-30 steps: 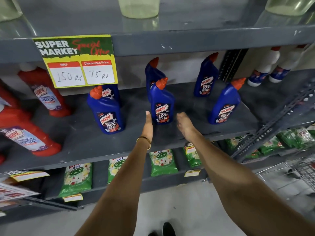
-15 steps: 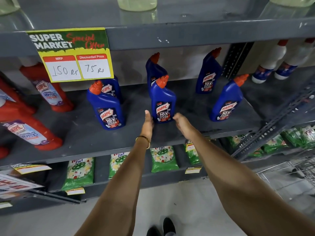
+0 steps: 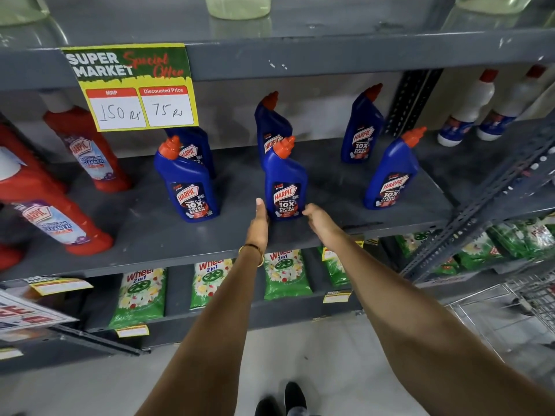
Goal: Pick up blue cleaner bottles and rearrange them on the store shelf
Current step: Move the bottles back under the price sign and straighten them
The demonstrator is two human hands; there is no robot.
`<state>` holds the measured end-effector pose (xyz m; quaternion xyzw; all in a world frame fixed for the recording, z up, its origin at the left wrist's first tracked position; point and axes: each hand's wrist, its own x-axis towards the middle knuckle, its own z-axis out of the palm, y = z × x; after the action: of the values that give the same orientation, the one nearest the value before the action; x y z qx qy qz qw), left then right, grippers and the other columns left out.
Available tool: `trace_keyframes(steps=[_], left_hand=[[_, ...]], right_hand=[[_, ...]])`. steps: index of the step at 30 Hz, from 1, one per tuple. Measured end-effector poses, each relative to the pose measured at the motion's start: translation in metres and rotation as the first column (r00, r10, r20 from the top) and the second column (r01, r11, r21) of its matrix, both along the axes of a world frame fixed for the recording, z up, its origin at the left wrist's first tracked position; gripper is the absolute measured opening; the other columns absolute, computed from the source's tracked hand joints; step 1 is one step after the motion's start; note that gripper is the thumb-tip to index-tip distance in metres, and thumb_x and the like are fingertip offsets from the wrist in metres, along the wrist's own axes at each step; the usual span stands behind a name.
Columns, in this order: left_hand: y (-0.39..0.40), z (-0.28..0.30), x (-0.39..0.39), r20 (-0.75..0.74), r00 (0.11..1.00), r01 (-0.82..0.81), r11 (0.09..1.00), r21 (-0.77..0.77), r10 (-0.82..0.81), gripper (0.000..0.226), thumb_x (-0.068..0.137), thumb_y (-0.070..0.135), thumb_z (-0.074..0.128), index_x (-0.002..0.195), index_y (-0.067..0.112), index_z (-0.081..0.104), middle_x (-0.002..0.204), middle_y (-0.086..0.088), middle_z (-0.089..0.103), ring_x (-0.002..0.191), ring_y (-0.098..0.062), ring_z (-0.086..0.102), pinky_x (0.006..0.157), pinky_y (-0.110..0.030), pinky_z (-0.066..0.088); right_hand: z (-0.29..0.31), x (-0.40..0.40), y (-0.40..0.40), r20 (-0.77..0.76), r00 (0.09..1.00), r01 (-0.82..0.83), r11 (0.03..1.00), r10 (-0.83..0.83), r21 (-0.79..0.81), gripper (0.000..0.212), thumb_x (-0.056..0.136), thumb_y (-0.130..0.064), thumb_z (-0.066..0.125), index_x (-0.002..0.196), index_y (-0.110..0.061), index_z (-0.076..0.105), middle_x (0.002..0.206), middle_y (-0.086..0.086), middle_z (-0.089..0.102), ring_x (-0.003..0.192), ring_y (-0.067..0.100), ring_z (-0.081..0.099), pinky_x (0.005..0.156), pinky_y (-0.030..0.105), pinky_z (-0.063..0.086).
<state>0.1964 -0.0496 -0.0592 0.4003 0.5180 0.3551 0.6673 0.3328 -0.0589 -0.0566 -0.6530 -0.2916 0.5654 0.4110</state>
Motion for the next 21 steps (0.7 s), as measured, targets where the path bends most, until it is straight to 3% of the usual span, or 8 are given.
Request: trace_keyframes(steps=[9, 17, 21], left_hand=[[-0.003, -0.001, 0.001, 0.002, 1.0, 0.004, 1.0, 0.003, -0.004, 0.08, 0.081, 0.07, 0.018, 0.139, 0.016, 0.03, 0.15, -0.007, 0.029, 0.138, -0.022, 0.025, 0.116, -0.043, 0.017], [-0.003, -0.002, 0.0, -0.098, 0.995, -0.001, 0.998, 0.056, 0.006, 0.08, 0.081, 0.069, 0.019, 0.136, 0.013, 0.035, 0.147, -0.01, 0.034, 0.136, -0.024, 0.032, 0.111, -0.035, 0.025], [-0.005, -0.001, -0.002, -0.141, 0.99, 0.001, 0.997, 0.074, 0.01, 0.089, 0.075, 0.073, 0.021, 0.135, 0.009, 0.036, 0.147, -0.014, 0.035, 0.136, -0.028, 0.031, 0.112, -0.038, 0.027]], right_hand=[[0.006, -0.004, -0.007, 0.046, 0.999, -0.011, 0.999, 0.013, -0.033, 0.049, 0.086, -0.026, 0.041, 0.132, -0.012, 0.049, 0.144, 0.008, 0.046, 0.133, 0.023, 0.039, 0.116, 0.041, 0.025], [0.013, -0.005, -0.004, 0.099, 0.995, -0.012, 0.996, 0.021, -0.091, 0.048, 0.089, -0.024, 0.042, 0.134, -0.008, 0.046, 0.143, 0.012, 0.046, 0.132, 0.025, 0.04, 0.114, 0.04, 0.027], [0.013, -0.005, -0.004, 0.125, 0.992, -0.01, 0.994, 0.024, -0.107, 0.047, 0.089, -0.024, 0.042, 0.134, -0.008, 0.046, 0.142, 0.013, 0.046, 0.131, 0.026, 0.041, 0.112, 0.04, 0.029]])
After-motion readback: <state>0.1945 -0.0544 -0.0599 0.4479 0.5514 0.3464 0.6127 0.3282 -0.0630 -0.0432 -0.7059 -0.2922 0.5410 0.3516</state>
